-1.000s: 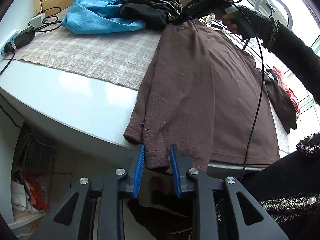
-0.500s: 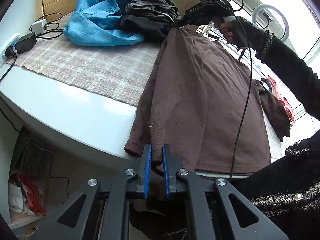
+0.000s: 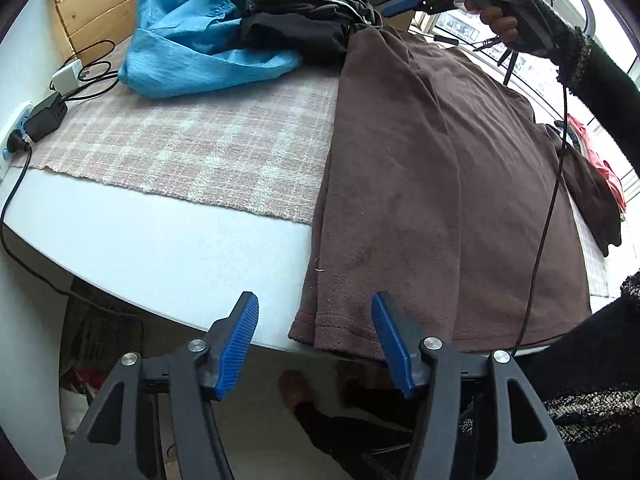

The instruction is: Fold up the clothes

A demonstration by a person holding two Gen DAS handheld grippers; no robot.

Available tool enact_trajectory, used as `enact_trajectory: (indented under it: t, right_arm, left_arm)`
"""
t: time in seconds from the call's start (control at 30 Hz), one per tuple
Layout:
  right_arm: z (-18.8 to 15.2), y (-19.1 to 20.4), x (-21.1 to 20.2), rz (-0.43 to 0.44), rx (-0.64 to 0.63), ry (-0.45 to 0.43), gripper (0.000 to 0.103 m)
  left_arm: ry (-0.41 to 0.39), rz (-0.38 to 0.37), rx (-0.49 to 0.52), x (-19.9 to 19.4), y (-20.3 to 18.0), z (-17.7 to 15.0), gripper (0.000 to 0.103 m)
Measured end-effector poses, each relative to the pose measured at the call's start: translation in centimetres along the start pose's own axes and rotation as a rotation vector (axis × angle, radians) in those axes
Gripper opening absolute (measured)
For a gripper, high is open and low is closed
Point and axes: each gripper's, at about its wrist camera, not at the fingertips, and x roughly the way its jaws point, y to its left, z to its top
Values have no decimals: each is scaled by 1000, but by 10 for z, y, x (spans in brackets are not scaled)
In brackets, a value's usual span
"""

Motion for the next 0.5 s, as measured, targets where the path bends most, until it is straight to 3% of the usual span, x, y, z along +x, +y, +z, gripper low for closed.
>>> enact_trajectory:
  t: [0.1, 0.23, 0.37, 0.4, 0.5]
  right_arm:
    - [0, 17, -1, -86, -84, 16, 33]
    - [8, 22, 32, -160, -151, 105, 34]
    - [10, 31, 69, -266, -234, 156, 33]
    - [8, 30, 71, -279, -253, 152, 20]
    - [3, 23, 51, -221, -235, 83, 8]
  left_arm:
    - [19, -24, 35, 7, -5, 0, 28]
    - [17, -70, 7, 2, 0, 0, 13]
    - [-23, -117, -6, -16, 0, 2, 11]
    - [-36, -123, 1, -22, -2, 2, 11]
    - [-64, -140, 45, -37, -14, 2, 11]
